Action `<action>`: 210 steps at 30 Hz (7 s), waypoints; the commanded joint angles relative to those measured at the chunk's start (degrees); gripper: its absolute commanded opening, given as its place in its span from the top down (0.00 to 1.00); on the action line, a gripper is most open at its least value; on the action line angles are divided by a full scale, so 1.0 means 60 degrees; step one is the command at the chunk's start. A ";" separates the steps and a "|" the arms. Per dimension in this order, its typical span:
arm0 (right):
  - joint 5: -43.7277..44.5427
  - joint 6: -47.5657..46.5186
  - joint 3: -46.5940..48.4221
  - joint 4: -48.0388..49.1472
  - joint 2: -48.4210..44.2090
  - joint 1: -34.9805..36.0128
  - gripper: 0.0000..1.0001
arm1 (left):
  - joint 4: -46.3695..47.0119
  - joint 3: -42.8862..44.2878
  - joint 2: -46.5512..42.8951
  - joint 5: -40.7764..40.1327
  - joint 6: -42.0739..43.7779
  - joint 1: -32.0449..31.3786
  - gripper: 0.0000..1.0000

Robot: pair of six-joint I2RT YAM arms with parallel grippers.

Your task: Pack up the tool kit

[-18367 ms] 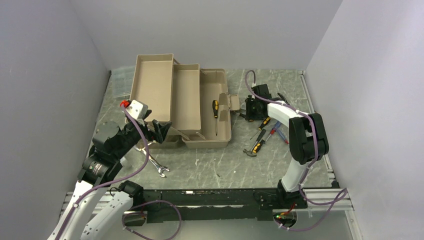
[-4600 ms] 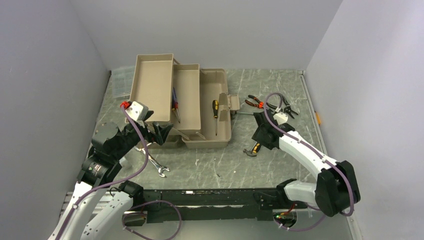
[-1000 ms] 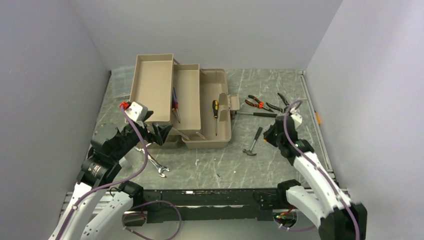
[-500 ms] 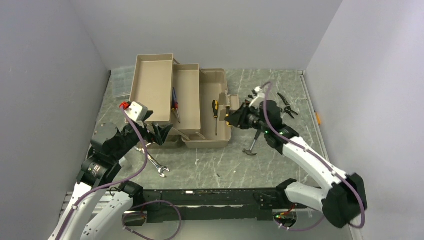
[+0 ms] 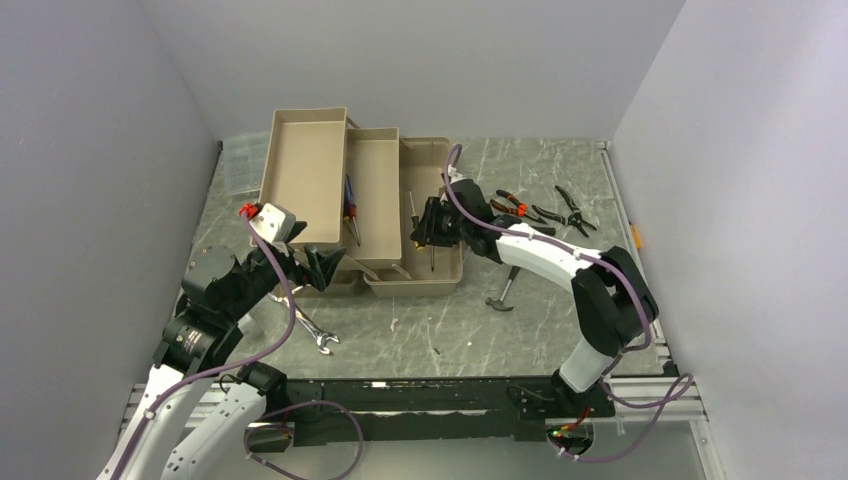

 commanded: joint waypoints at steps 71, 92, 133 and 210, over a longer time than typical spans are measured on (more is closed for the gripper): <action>0.4975 0.2027 -0.2088 -0.6291 -0.7625 -0.8409 0.36 | -0.1000 0.8386 1.2806 -0.2442 -0.2002 -0.6626 0.06; 0.4784 0.1668 -0.2467 -0.5755 -0.8938 -0.8418 0.34 | -0.0930 1.1500 1.7928 -0.3739 -0.1890 -0.6741 0.22; -0.3846 0.0392 -0.7290 -0.0747 -0.8512 -0.8409 0.34 | 0.0767 0.7441 1.4396 0.0254 -0.2998 -0.5821 1.00; 0.1547 0.1581 -0.5535 -0.2581 -0.7301 -0.4306 1.00 | 0.4753 0.4715 1.3038 0.1140 -0.1584 -0.6127 0.17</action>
